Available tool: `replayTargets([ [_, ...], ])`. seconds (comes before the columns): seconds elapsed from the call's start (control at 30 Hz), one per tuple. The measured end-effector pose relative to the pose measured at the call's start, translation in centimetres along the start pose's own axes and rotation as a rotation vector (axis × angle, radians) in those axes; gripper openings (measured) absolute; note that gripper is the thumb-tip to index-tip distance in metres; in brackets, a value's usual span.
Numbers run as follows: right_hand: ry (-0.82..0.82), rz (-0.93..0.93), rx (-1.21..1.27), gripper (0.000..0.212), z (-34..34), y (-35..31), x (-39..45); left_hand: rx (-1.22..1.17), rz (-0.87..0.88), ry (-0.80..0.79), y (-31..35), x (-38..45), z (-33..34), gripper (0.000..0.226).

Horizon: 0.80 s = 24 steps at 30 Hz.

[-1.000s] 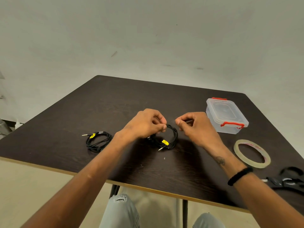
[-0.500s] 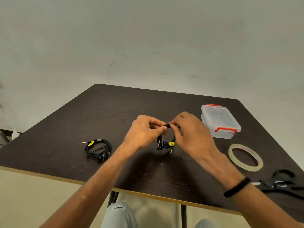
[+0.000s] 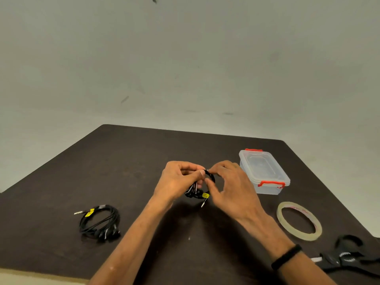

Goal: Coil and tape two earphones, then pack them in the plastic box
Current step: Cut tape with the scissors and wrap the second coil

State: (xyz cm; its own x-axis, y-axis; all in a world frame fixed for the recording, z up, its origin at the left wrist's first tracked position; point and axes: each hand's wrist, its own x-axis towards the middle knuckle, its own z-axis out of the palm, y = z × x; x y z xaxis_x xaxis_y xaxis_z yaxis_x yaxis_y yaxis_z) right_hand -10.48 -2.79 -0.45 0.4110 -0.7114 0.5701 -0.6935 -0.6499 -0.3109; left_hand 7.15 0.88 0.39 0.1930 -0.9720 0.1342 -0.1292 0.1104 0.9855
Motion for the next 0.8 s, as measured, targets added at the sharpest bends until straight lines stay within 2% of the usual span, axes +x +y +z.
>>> replayTargets([
  [0.23, -0.056, 0.030, 0.160, 0.046, 1.4, 1.8, 2.6, 0.066, 0.133, 0.072, -1.3, 3.7, 0.1, 0.009],
  [0.43, -0.027, 0.114, 0.496, 0.024, 2.1, 1.6, 2.4, 0.041, 0.209, 0.137, -2.7, 3.9, -0.1, 0.008],
  [0.8, -0.009, 0.233, 0.650, 0.021, 0.8, 1.7, 2.1, 0.113, 0.328, 0.148, -2.4, 2.9, 0.8, 0.011],
])
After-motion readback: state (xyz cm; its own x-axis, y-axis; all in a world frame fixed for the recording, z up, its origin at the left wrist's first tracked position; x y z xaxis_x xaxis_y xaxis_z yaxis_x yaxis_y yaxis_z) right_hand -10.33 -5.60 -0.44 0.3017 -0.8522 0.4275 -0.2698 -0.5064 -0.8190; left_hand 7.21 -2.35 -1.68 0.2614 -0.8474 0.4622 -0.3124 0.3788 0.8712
